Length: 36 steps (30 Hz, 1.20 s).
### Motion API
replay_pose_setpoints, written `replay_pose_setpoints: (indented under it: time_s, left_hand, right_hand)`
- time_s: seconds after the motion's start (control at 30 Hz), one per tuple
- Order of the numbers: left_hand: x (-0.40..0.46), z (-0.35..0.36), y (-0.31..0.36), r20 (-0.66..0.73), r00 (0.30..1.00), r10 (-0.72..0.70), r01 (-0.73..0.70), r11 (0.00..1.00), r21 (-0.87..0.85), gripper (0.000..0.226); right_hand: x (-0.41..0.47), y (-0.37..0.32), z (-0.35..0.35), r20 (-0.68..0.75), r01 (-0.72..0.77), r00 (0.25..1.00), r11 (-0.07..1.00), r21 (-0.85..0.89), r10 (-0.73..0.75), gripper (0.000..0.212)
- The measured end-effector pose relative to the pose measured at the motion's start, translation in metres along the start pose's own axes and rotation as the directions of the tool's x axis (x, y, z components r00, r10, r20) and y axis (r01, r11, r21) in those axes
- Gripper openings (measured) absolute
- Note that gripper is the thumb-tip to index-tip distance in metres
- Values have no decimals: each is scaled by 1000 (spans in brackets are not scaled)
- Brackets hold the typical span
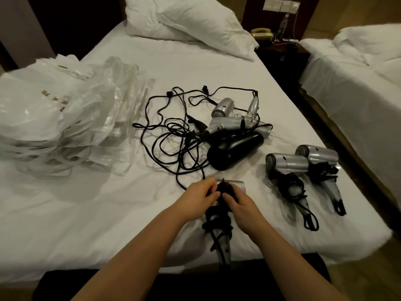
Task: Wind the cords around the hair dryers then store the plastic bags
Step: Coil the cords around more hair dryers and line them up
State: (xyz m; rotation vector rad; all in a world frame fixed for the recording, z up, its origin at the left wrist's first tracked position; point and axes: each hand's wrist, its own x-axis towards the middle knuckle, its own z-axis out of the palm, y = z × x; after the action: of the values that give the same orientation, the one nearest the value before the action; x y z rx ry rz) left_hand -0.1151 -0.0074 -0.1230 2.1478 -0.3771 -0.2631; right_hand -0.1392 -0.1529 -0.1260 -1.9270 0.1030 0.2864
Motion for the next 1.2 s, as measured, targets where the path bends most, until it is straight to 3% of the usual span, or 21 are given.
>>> replay_pose_setpoints:
  time_s: [0.17, 0.43, 0.6, 0.8, 0.93, 1.1, 1.2]
  left_hand:
    - [-14, -1, -6, 149, 988, 26, -46, 990, 135, 10]
    - [-25, 0, -3, 255, 965, 56, -150, 918, 366, 11]
    - [-26, 13, 10, 201, 974, 109, -201, 823, 531, 18]
    - [-14, 19, 12, 90, 993, 72, -113, 758, 642, 35]
    - [-14, 28, 13, 61, 996, 63, -87, 731, 677, 26]
    - [-9, 31, 16, 7, 1000, -10, 5, 859, 512, 25]
    - [-4, 29, 17, 11, 999, -49, 37, 873, 486, 28]
  right_hand:
    - [-2, 7, -4, -73, -27, 996, 976, 215, 43, 18]
    - [-6, 15, 2, -193, 43, 981, 990, 133, -17, 25]
    - [-11, 18, -2, -193, 49, 981, 986, 162, -17, 27]
    - [-20, 31, -10, -134, -13, 990, 982, 186, 39, 20]
    - [-21, 31, -13, -126, -14, 991, 979, 203, 40, 18]
    - [-21, 28, -17, -112, -2, 993, 980, 199, 24, 19]
    - [-19, 27, -19, -106, 15, 994, 983, 183, 5, 22]
